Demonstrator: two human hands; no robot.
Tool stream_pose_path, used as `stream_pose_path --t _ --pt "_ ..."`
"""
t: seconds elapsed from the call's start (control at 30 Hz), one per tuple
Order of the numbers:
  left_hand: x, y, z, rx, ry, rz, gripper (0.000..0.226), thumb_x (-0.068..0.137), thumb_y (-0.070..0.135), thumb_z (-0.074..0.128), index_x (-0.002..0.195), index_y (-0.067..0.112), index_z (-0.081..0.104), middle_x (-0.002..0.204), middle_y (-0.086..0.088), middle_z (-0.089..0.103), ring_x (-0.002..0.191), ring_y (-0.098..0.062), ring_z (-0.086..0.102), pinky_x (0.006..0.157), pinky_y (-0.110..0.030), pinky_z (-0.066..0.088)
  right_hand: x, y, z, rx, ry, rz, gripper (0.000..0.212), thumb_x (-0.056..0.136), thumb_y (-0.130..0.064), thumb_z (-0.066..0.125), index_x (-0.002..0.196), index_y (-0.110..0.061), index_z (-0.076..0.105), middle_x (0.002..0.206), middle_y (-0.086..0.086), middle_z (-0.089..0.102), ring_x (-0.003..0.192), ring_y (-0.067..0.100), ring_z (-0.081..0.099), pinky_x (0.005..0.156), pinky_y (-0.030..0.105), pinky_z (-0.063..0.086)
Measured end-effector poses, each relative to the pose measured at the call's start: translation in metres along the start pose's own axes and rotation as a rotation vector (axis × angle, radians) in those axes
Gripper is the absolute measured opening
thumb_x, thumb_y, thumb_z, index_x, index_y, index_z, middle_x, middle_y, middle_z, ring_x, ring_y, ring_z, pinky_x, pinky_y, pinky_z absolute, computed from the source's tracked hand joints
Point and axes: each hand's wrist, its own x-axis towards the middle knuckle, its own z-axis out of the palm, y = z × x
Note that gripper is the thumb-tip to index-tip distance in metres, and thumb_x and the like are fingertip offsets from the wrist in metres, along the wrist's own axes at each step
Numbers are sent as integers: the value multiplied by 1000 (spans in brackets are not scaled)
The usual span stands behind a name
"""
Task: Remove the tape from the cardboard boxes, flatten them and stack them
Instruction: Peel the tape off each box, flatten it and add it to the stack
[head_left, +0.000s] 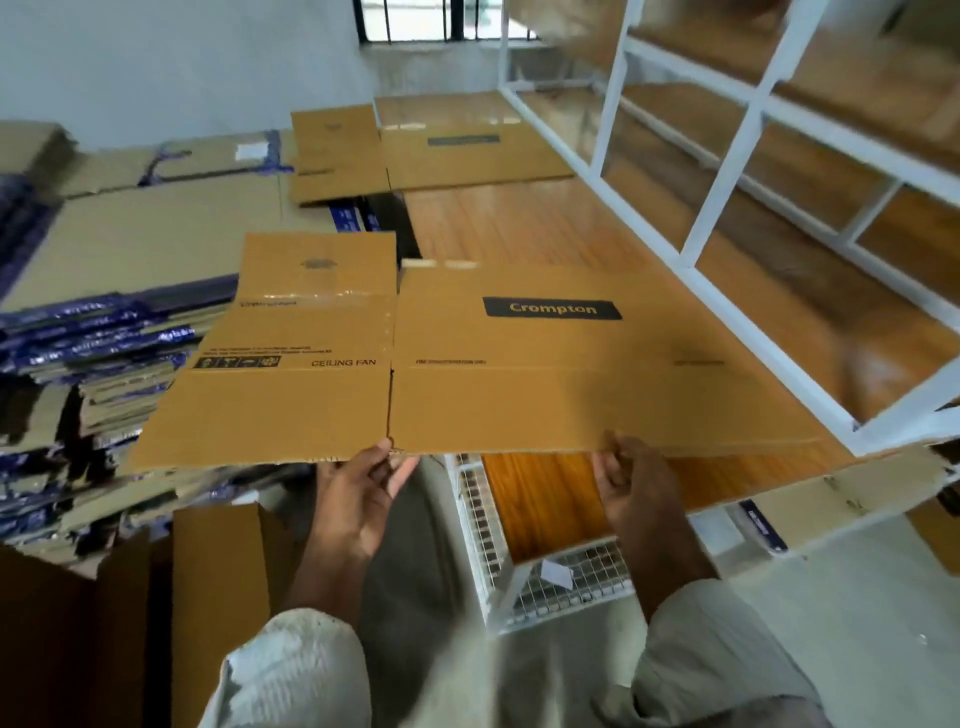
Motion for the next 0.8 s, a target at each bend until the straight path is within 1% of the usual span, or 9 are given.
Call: stream_pose_path --t 0.07,0.13,0.2,0.27,0.37,0.47,0.63,0.73,0.8 --pt "-3 20 22 -17 -5 69 76 78 -8 78 136 12 34 78 -15 67 70 -20 73 69 -43 64 -10 -2 21 24 -43 -40 60 76 -3 84 132 -7 61 115 18 74 97 29 75 75 37 64" --pt "0 45 44 -45 14 115 86 91 -13 59 155 19 12 70 -11 67 62 -17 70 71 -47 64 -19 -7 46 35 -118 -65 59 79 -6 82 133 -10 59 120 16 71 104 31 71 71 35 64" --pt "5 75 63 -95 -41 150 120 74 -10 80 160 17 1 70 -11 66 61 -17 69 73 -49 64 -29 -14 77 2 -216 -103 44 85 -9 79 126 -10 62 119 11 67 101 23 67 66 29 62" --pt "14 106 79 -110 -111 169 137 50 -4 95 158 10 13 72 -12 65 63 -18 68 69 -48 64 -32 -20 106 -2 -324 -136 31 92 -11 73 121 -14 63 115 8 66 94 17 67 66 26 61" --pt "27 141 109 -149 -120 220 127 69 -10 83 163 17 1 81 -14 64 66 -19 66 73 -49 62 -31 -28 154 -37 -387 -159 19 99 -6 62 114 -18 59 114 8 64 102 21 65 77 30 60" --pt "47 166 135 -149 -94 246 109 92 -15 58 161 29 -14 95 -18 63 73 -20 62 84 -51 57 -19 -33 204 35 -401 -137 33 95 -2 67 125 -14 59 117 10 67 110 26 63 82 34 57" --pt "116 200 157 -123 -90 230 107 93 -15 56 161 34 -11 118 -22 61 96 -27 63 86 -49 55 29 -30 288 75 -481 -154 16 96 3 64 104 -11 62 117 9 67 121 28 59 93 34 53" --pt "175 219 170 -128 -85 242 104 95 -14 55 161 34 -9 120 -20 59 104 -30 63 99 -53 50 77 -24 349 83 -536 -145 17 95 3 64 103 -13 61 117 8 68 117 25 59 84 33 55" --pt "225 232 182 -123 -87 262 102 96 -13 53 161 36 -9 120 -18 57 102 -30 63 99 -54 49 118 -19 396 76 -563 -134 17 95 2 65 103 -12 61 119 8 67 120 26 57 82 33 55"
